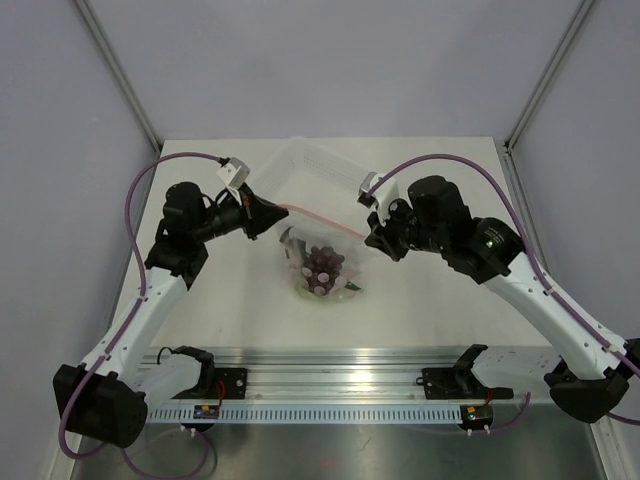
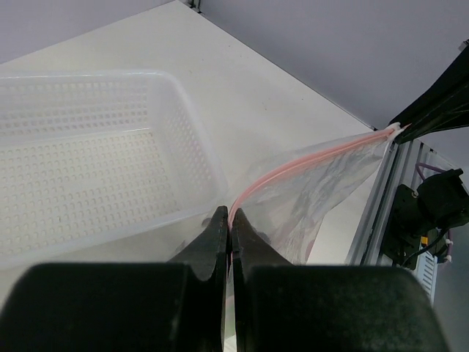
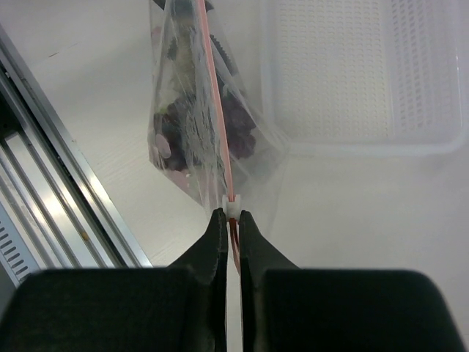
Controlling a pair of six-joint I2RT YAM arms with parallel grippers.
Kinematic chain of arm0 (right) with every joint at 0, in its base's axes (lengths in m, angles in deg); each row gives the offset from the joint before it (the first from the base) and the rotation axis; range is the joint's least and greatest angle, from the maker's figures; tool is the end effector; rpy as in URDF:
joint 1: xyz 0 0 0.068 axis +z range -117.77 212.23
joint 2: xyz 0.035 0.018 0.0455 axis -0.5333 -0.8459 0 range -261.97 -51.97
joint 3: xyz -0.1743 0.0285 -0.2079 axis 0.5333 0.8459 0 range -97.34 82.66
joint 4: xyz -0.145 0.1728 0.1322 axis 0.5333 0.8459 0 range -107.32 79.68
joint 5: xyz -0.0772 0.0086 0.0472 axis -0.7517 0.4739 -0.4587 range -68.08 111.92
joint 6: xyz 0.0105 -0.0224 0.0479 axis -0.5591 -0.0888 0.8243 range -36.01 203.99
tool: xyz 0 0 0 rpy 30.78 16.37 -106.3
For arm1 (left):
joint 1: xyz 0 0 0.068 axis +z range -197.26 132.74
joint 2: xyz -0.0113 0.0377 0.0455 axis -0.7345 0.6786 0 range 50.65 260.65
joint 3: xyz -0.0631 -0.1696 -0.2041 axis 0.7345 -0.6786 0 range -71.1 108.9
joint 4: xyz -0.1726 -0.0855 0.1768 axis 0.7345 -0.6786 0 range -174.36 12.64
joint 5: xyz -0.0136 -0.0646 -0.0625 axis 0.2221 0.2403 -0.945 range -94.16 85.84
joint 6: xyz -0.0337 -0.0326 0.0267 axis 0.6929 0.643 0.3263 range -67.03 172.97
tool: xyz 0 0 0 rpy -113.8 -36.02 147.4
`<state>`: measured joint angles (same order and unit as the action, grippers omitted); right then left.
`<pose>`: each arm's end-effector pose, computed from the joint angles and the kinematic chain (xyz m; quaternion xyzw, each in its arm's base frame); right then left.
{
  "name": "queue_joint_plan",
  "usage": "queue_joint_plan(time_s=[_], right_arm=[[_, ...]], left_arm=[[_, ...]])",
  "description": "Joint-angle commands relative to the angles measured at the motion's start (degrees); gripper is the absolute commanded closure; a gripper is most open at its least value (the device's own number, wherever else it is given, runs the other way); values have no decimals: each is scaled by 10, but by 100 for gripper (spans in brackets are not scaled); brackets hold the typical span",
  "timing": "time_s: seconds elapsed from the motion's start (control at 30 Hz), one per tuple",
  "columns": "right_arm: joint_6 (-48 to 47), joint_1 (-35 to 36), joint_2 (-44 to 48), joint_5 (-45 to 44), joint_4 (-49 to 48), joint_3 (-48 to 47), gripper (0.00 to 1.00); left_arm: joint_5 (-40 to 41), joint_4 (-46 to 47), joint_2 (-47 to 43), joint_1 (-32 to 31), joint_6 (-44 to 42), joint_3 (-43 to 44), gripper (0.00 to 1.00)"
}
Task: Place the food in the zip-top bag and seal the zipper
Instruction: Zip the zipper food storage bag at the center of the board.
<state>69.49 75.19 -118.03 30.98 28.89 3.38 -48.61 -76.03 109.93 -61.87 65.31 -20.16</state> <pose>0.1640 0.1603 0.4097 -0.4541 0.7501 0.1842 0.4441 0.2212 -0.0833 0.3520 0.2642 0.6884 -0.4184 0.5304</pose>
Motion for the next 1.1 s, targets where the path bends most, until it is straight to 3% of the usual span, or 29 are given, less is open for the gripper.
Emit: queue_joint_plan(time_s=[0.0, 1.07], right_arm=[[8, -9, 18, -27, 28, 3, 100], [6, -25, 60, -68, 58, 33, 100]], left_arm=[[18, 25, -9, 19, 1, 14, 100], [23, 10, 8, 33, -21, 27, 100]])
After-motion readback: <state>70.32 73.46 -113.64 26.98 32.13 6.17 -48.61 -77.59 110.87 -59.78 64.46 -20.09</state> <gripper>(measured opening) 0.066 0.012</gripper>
